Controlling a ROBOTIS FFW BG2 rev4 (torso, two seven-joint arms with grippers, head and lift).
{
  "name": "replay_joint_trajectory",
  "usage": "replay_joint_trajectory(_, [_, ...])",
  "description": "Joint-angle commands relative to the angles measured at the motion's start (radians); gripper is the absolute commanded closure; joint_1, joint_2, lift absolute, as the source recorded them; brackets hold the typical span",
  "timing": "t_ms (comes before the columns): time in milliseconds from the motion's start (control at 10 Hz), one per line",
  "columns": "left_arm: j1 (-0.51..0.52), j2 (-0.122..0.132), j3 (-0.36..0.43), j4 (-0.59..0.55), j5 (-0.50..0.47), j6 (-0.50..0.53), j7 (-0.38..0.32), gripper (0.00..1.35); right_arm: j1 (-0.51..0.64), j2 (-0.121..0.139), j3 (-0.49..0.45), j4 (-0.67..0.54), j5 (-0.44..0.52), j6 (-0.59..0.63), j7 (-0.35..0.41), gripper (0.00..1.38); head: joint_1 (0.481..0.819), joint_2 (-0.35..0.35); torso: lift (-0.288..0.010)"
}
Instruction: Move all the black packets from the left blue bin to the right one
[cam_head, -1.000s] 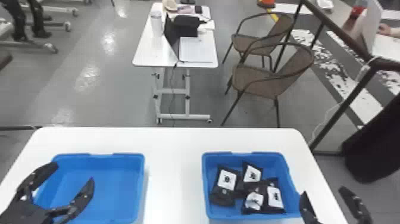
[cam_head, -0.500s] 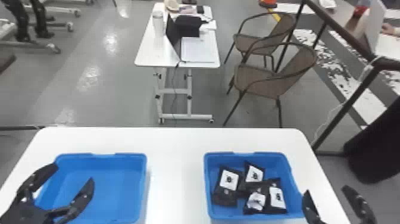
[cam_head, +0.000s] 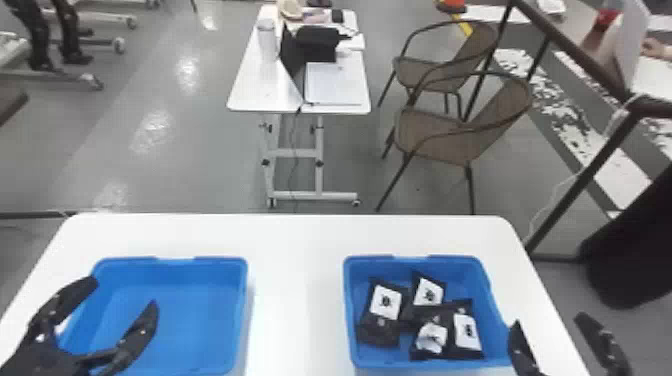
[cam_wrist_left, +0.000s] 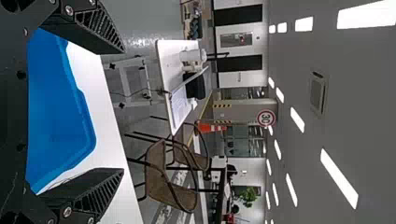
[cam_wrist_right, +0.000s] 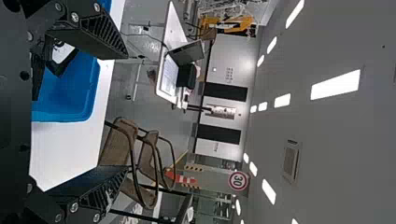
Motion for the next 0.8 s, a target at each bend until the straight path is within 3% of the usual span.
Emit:
replay_joint_trajectory(0, [0.002, 0.001, 0.000, 0.000, 0.005, 0.002, 0.000, 0.13, 0.002, 0.013, 0.000, 0.001, 0.000, 0.000, 0.000, 0.18, 0.695, -0.084, 0.000])
replay_joint_trajectory(700, [0.007, 0.004, 0.002, 0.000, 0.013, 0.012, 0.000, 0.13, 0.016, 0.013, 0.001, -0.007, 0.001, 0.000, 0.000, 0.18, 0.695, -0.078, 0.000])
